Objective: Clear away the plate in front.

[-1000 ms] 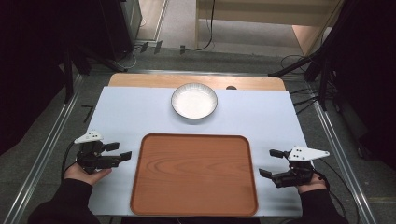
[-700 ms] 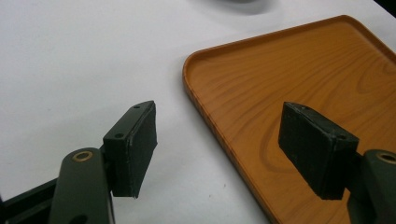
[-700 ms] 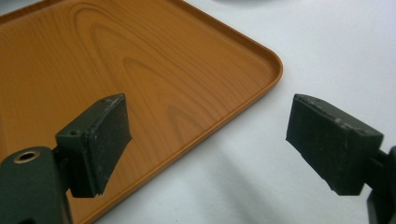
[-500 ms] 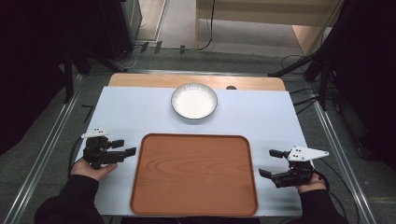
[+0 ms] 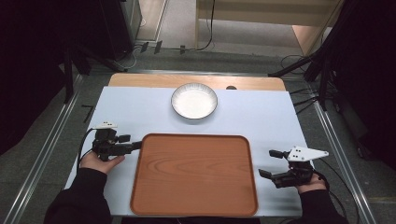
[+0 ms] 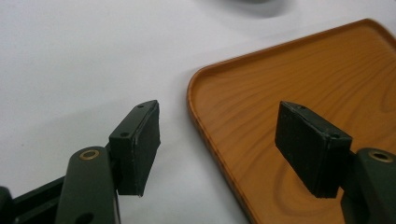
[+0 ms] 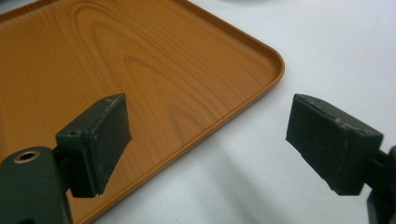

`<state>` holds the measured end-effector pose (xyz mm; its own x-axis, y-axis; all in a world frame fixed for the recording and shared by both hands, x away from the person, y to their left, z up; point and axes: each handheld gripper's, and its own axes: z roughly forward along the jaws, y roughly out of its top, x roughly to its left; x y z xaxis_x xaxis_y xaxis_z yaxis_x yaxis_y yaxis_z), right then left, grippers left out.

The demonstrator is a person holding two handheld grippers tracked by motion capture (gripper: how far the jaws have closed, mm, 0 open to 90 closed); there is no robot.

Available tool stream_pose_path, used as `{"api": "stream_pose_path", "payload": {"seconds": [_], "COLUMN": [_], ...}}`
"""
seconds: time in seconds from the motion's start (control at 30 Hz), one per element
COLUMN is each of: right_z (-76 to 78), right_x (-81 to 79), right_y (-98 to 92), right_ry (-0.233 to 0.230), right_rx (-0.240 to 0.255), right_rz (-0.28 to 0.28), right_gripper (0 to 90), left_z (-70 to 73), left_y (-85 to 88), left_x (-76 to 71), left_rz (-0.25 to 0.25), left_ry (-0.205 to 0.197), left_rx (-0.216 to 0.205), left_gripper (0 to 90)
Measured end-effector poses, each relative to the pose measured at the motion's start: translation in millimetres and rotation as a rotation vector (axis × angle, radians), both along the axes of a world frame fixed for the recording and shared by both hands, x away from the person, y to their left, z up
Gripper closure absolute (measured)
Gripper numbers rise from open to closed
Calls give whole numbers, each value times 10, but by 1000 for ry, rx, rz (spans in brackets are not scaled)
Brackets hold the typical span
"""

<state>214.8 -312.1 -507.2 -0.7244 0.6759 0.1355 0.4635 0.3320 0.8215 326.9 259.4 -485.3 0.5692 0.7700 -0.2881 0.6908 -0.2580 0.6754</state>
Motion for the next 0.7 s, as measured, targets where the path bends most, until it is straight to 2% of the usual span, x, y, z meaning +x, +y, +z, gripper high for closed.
{"api": "stream_pose_path", "payload": {"seconds": [0.03, 0.13, 0.23, 0.33, 0.37, 0.47, 0.57, 0.7], "right_z": [1, 0, -2, -1, -1, 0, 0, -1], "right_x": [1, 1, 6, 9, 9, 9, 3, -1], "right_y": [0, 4, 9, 9, 9, 9, 12, 2], "right_ry": [1, 4, 5, 3, 2, 2, 3, 2], "right_rx": [0, -2, 1, -1, -1, -3, -3, -1], "right_rz": [2, 3, 4, 8, 6, 7, 8, 6], "right_gripper": [142, 142, 142, 142, 142, 142, 142, 142], "left_z": [-10, -8, -1, 9, 19, 33, 54, 70], "left_y": [-39, -62, -92, -109, -128, -159, -232, -285], "left_x": [36, 66, 121, 159, 192, 226, 277, 313], "left_rz": [-2, -2, 2, 8, 11, 10, -7, -7], "left_ry": [3, -3, -15, -11, -25, -24, -34, -49], "left_rx": [15, 15, -6, -7, -12, -12, 7, 9], "left_gripper": [315, 316, 318, 320, 322, 324, 327, 339]}}
